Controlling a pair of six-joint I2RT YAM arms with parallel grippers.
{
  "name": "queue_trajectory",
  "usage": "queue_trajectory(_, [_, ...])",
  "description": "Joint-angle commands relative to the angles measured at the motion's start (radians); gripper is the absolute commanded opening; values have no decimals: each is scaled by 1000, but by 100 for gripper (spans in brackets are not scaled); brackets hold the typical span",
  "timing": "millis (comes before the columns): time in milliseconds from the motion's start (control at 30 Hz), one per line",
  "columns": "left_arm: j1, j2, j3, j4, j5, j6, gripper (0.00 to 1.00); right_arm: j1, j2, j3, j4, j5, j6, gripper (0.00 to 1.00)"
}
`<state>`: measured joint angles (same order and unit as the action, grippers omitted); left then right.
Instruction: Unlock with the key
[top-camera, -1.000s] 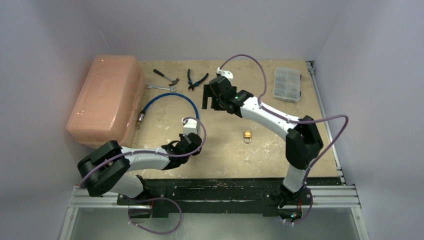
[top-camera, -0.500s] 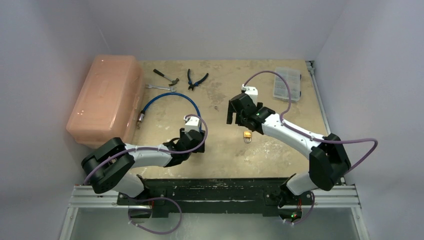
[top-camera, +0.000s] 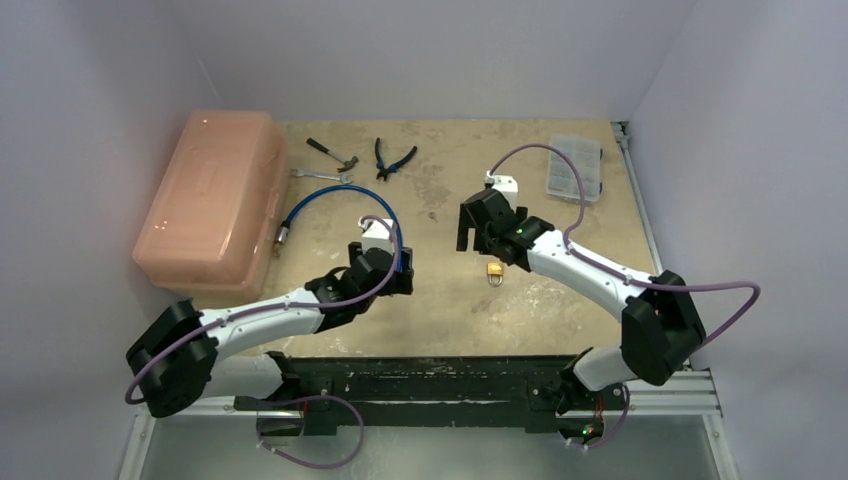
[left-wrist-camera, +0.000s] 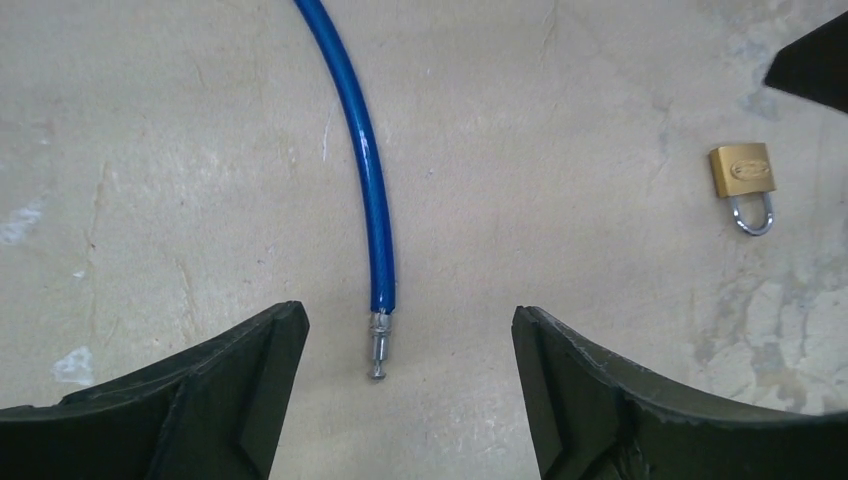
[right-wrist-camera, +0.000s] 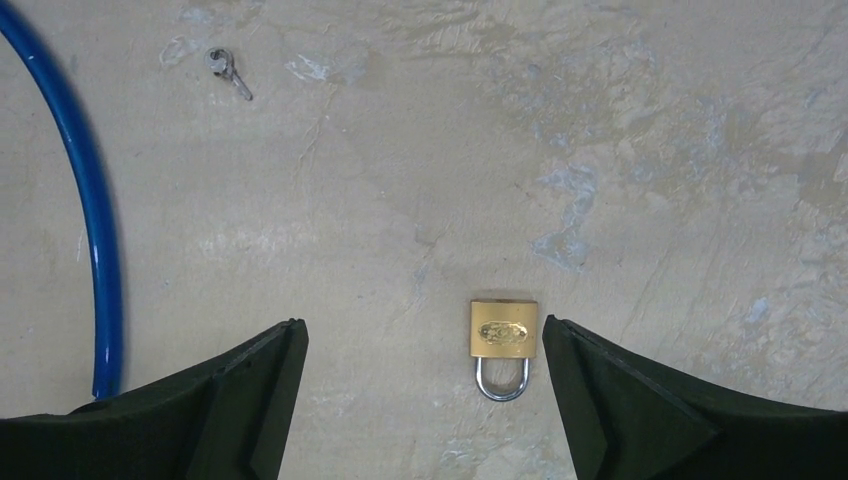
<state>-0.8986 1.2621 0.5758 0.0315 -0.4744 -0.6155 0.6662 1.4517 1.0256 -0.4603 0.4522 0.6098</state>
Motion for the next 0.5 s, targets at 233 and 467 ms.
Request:
queue_trajectory(233, [9, -92, 234, -321, -191, 416, 99, -7, 158, 210, 2, -99, -33, 91])
queue_trajectory(467, [27, -109, 257, -338, -126, 583, 99, -7, 349, 399, -42, -145, -28, 81])
